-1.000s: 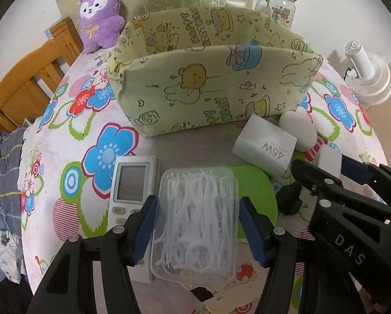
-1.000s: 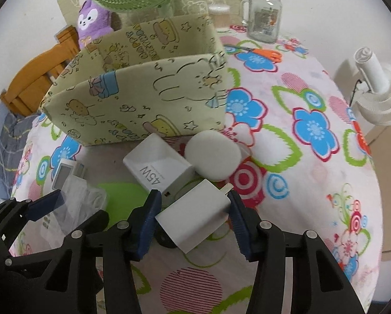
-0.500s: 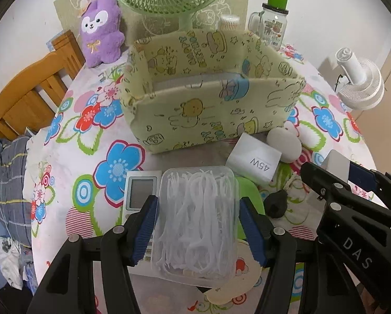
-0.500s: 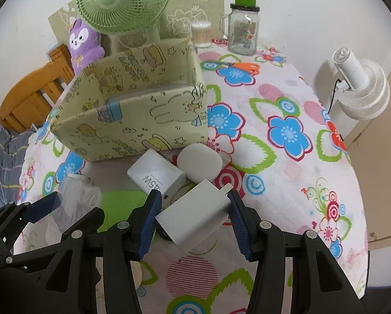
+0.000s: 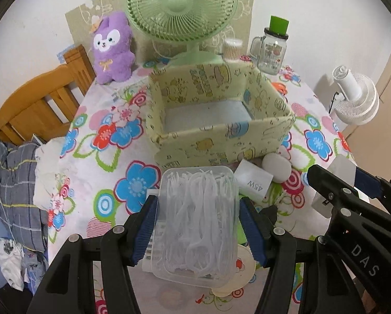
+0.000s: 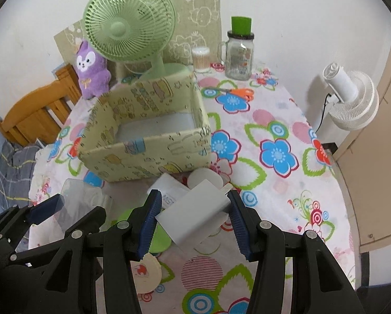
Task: Organize rigid objects
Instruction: 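Carry the floss-pick box with the left tool while the right tool carries the charger toward the fabric box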
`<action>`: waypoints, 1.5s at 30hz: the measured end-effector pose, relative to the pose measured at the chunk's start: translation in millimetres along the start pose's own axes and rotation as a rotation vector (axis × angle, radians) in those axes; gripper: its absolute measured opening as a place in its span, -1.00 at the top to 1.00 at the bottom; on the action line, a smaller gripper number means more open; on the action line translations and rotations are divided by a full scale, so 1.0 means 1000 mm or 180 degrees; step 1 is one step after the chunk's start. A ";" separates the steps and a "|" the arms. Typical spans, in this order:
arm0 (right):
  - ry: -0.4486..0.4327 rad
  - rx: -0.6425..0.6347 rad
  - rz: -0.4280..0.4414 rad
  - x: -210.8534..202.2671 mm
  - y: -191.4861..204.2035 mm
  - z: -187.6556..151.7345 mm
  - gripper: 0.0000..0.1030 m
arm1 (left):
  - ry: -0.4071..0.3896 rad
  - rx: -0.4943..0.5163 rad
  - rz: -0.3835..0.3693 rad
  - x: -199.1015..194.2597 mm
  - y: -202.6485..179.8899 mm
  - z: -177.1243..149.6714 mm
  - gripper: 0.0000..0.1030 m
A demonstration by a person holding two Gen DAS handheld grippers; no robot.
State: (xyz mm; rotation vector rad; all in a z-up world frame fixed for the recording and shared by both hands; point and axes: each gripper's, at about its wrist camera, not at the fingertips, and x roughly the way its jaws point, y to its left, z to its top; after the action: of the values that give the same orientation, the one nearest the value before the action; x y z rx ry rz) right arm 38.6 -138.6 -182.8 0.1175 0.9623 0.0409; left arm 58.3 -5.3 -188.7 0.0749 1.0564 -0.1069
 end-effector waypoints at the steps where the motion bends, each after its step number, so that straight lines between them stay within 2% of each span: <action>1: -0.0012 -0.0005 -0.0001 -0.003 0.001 0.001 -0.07 | -0.0010 0.0000 0.0001 -0.003 0.000 0.001 -0.25; 11: -0.0056 0.0006 -0.0082 -0.034 0.011 0.015 -0.07 | -0.0002 -0.0018 -0.0011 -0.026 0.002 0.011 -0.25; 26: -0.0325 0.0071 -0.0360 -0.072 0.015 0.026 -0.07 | -0.0276 0.0027 -0.0095 -0.060 0.008 0.025 -0.25; 35: -0.0302 0.0059 -0.0274 -0.069 0.018 0.032 -0.07 | -0.0319 0.0044 -0.0062 -0.059 0.008 0.028 -0.25; 45: -0.0273 -0.0076 -0.0046 -0.047 0.019 0.060 -0.07 | -0.0365 -0.0123 0.0056 -0.052 0.006 0.045 -0.25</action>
State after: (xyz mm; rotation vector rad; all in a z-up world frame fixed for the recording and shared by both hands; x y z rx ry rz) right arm 60.8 -129.1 -108.1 0.0897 0.8766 0.0336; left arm 72.6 -1.7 -121.4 0.0427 0.9427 -0.0739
